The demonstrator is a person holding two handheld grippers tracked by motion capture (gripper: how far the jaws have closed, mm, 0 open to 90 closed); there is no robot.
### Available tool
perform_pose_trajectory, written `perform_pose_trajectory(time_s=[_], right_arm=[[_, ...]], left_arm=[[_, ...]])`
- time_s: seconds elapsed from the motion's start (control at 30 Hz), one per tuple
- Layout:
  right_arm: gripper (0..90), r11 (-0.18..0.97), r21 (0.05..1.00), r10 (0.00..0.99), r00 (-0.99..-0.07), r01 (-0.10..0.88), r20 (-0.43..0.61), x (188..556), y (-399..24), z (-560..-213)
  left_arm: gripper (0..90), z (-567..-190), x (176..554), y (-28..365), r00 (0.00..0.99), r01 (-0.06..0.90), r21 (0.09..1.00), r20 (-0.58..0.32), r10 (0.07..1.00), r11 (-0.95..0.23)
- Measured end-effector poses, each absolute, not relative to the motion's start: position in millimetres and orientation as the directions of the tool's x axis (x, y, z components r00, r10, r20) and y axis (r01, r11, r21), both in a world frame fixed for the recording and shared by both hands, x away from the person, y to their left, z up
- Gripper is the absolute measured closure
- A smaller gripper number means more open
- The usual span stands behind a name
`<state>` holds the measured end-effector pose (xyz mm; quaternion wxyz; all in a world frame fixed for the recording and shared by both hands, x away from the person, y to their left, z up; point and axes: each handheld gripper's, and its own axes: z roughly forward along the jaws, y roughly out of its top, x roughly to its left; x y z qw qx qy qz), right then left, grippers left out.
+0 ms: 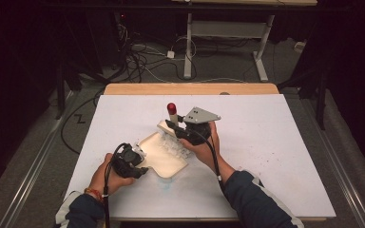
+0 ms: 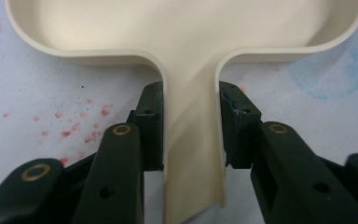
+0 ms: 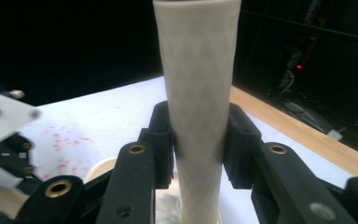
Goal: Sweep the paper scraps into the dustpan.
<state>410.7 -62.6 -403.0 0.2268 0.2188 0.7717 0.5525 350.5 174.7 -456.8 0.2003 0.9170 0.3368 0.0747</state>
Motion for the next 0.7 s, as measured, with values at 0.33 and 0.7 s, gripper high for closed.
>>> perform_pose_trajectory(time_s=[0.33, 0.7], right_arm=[[70.4, 0.311, 0.949, 0.521, -0.844, 0.046, -0.130, 392, -50, -396], [70.4, 0.254, 0.967, 0.542, -0.831, 0.021, -0.124, 386, -72, -369]], left_arm=[[63.3, -457, 349, 172, 0.758, 0.593, 0.419, -0.001, 0.652, -0.688], [63.3, -459, 347, 173, 0.760, 0.591, 0.414, 0.001, 0.650, -0.692]])
